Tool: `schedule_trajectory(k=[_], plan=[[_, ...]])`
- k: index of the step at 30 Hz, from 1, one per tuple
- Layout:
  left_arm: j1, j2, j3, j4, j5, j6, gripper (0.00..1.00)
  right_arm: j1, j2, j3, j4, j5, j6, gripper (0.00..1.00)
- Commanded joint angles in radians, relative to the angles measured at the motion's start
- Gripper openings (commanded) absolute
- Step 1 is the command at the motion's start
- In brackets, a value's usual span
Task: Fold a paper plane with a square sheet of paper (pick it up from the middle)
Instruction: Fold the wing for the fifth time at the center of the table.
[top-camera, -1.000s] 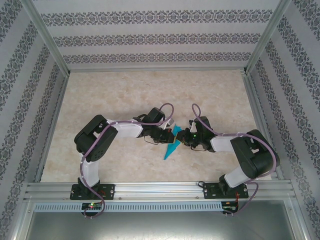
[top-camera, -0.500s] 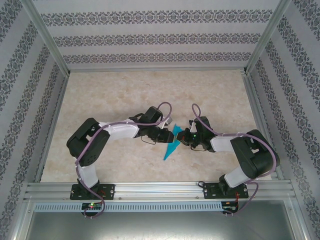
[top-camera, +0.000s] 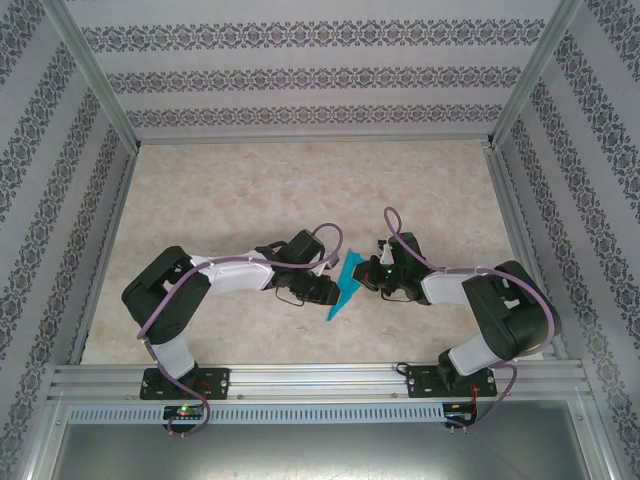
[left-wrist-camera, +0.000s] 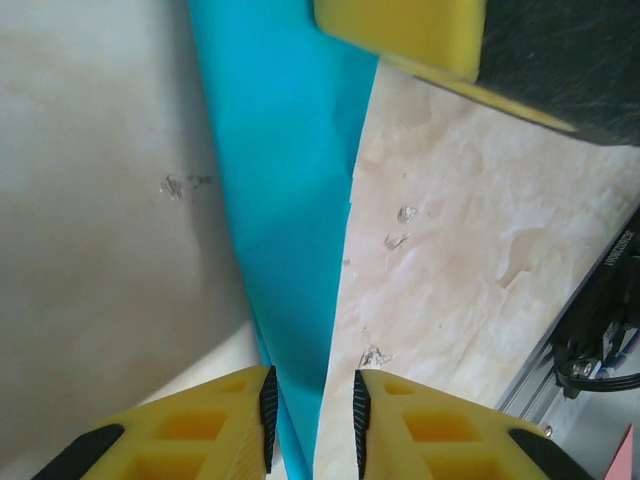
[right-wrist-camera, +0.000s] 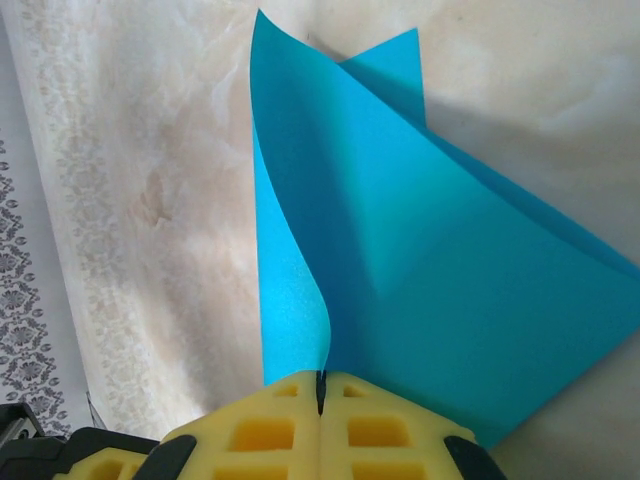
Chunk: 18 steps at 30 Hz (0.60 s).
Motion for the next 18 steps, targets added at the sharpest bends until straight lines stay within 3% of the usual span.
schedule_trajectory(k=[1, 11, 18], plan=[[-0.021, 0.012, -0.019, -0.025, -0.024, 0.01, 0.3, 0.016, -0.026, -0.013, 0.006, -0.007, -0.011, 0.0], [-0.051, 0.023, -0.026, -0.033, -0.04, 0.003, 0.3, 0.026, -0.043, -0.028, 0.002, 0.003, -0.008, 0.0], [-0.094, 0.008, -0.032, -0.084, -0.125, -0.006, 0.3, 0.032, -0.052, -0.031, -0.011, 0.008, -0.01, 0.0]])
